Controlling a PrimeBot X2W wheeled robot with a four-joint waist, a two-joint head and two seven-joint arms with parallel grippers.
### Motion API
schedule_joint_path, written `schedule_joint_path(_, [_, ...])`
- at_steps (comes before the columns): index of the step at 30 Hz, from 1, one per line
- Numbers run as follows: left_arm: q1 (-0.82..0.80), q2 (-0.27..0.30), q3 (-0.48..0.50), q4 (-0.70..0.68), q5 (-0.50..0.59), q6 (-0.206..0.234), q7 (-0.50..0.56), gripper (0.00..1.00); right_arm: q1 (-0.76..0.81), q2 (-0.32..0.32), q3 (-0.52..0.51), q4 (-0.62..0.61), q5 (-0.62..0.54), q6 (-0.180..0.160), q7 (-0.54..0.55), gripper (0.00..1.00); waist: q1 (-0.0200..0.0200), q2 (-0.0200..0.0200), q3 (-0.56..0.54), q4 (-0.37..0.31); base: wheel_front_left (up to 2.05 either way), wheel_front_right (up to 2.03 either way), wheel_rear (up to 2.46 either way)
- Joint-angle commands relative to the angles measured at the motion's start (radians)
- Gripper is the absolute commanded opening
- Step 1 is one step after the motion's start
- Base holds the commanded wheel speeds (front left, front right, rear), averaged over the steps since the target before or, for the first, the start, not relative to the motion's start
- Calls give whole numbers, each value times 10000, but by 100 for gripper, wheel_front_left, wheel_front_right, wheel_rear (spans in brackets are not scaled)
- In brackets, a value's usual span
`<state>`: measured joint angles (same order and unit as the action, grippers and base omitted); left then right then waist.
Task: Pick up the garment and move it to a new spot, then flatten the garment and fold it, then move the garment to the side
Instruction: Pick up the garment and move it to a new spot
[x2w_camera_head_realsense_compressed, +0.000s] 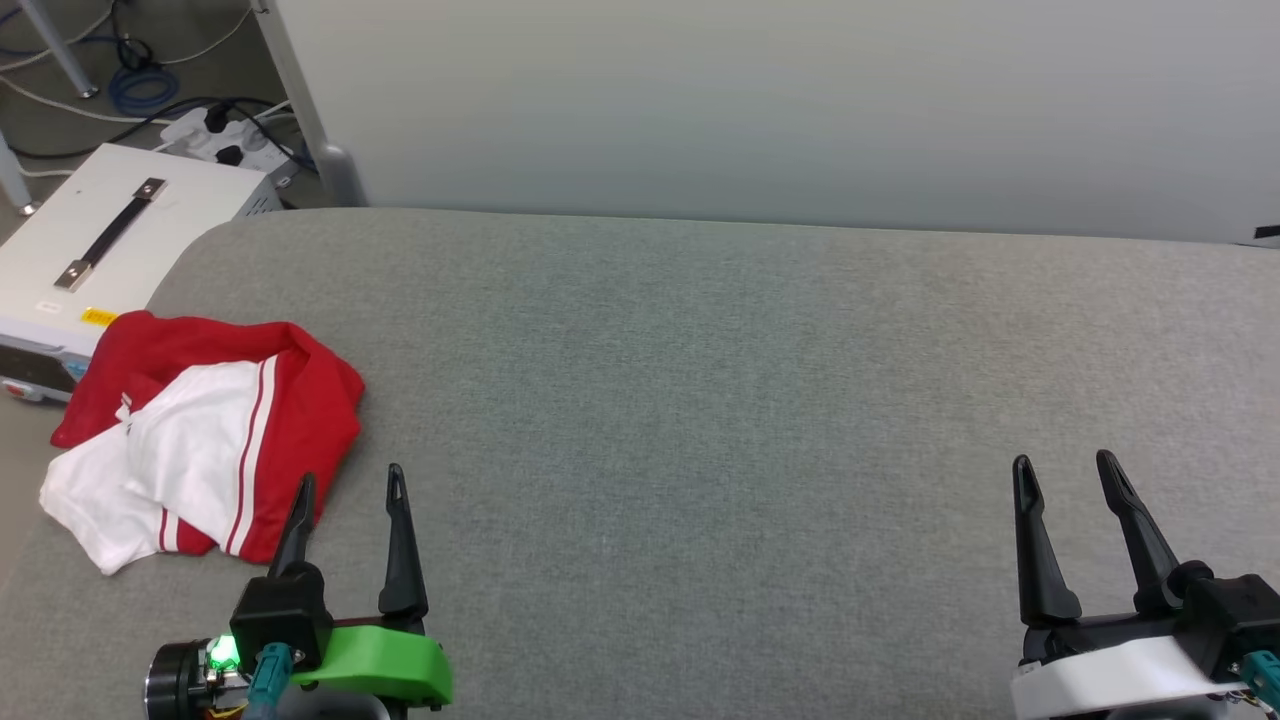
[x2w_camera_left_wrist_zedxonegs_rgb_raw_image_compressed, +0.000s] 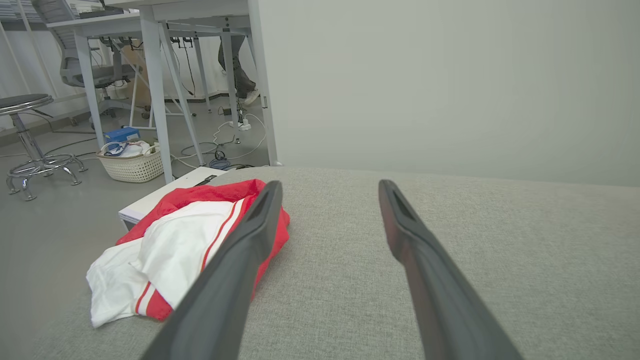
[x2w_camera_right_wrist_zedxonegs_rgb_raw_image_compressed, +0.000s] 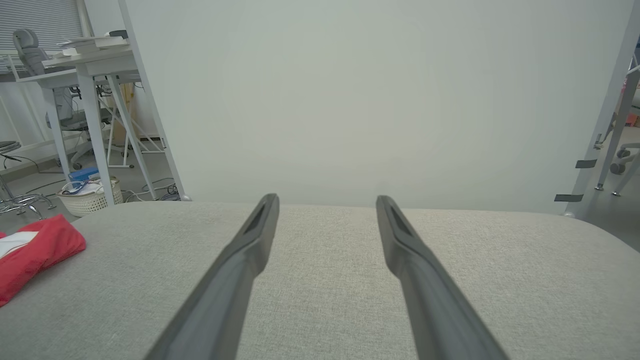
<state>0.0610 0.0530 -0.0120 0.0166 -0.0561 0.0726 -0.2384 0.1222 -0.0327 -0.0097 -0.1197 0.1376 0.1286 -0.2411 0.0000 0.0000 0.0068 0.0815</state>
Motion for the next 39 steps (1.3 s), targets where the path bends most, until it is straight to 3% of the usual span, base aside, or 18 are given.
schedule_joint_path(1, [99, -26, 45, -7, -134, 63, -124, 100, 112, -33, 12, -97, 42, 20, -97, 100, 0, 0, 163, 385, 0, 0, 0])
schedule_joint_path(25, [-149, -28, 581, 64, -867, 337, -233, 100, -141, -35, 525, -60, -437, 21, -207, 100, 0, 0, 883, 3721, 0, 0, 0])
schedule_joint_path(31, [-131, -28, 612, 75, -1018, 383, -233, 100, -200, -35, 507, -21, -509, 21, -207, 100, 0, 0, 940, 4183, 0, 0, 0])
schedule_joint_path(39, [-195, -28, 790, 154, -1183, 285, -233, 100, -305, -35, 624, 4, -573, 21, -207, 100, 0, 0, 1009, 4140, 0, 0, 0])
